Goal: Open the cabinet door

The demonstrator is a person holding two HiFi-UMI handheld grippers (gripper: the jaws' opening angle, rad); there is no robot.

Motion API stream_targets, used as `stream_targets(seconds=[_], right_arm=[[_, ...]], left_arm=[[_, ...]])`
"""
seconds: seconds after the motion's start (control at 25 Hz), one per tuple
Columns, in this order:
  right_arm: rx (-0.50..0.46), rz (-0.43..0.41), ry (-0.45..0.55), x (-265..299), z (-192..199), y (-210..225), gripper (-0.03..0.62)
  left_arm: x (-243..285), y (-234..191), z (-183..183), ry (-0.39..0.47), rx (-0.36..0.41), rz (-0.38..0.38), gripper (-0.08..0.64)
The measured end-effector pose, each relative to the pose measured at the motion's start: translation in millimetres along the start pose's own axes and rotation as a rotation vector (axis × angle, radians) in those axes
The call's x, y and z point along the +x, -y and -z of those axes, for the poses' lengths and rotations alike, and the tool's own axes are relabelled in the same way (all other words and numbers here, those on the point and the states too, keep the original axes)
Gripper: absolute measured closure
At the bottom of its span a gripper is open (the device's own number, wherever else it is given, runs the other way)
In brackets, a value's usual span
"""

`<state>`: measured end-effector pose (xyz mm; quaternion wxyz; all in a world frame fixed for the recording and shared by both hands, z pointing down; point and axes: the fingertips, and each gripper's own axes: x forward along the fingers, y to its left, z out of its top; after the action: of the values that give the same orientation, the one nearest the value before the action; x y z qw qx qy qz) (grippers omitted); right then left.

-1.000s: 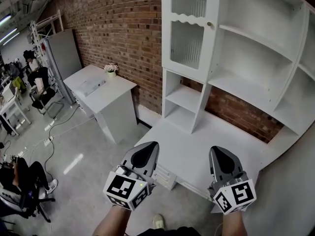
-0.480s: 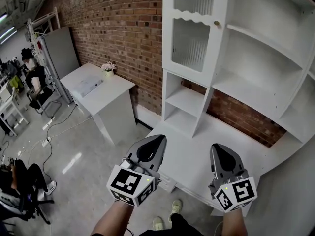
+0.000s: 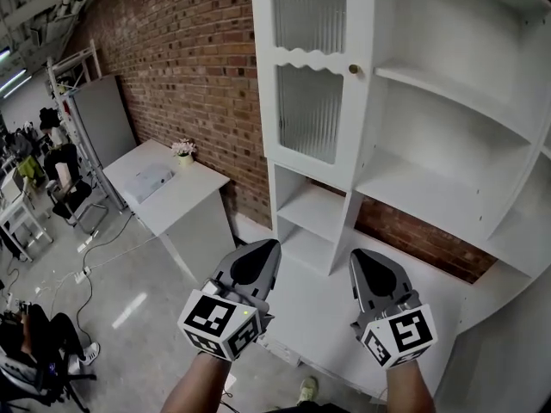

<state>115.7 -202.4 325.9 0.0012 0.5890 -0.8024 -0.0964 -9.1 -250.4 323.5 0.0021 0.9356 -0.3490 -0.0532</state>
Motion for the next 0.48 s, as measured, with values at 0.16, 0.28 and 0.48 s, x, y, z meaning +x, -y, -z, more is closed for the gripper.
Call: stream_targets(seconds=[0.16,0.28,0.48], right_arm=[[-0.025,-0.001,0.030,16.8,-11.1,33.6,0.588],[-0.028,-0.015,0.051,27.3,-14.3,58.1,0.588],[-0.026,-0.045,0.071,44.2,-14.1,88.0,0.588]], left_arm=[[36.5,-1.1,-10.4,0.008,0.028,-0.002,0.555],[67.8,-1.3,-21.3,0.018,0.061,-0.007,0.555],[114.8,-1.6,-45.3,0.028,0.168,-0.029,0.555]])
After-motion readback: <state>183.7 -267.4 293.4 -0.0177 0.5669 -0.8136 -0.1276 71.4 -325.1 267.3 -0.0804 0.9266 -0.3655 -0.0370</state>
